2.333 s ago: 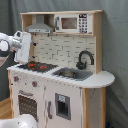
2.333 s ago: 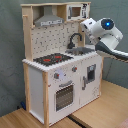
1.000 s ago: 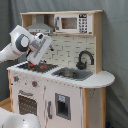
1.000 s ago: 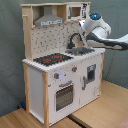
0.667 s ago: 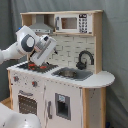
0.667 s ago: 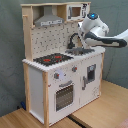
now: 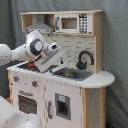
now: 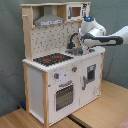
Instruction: Play with the kitchen
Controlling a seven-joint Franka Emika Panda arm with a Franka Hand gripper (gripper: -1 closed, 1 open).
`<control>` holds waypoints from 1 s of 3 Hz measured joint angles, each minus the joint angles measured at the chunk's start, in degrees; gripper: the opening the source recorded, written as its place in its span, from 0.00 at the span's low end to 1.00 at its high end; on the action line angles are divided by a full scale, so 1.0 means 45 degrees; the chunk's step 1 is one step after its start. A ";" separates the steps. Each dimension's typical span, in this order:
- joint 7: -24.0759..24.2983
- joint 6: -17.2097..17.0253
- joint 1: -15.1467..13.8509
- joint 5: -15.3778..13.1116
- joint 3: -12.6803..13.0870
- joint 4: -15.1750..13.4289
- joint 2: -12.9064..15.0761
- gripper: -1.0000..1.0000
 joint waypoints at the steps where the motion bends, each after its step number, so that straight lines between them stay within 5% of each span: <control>1: 0.1011 -0.0372 -0.0257 0.0000 0.0151 -0.0306 0.0637 1.00; 2: 0.1450 -0.0554 -0.0680 0.0000 0.0196 0.0628 0.1260 1.00; 3: 0.1466 -0.0567 -0.1596 0.0000 0.0953 0.1319 0.1746 1.00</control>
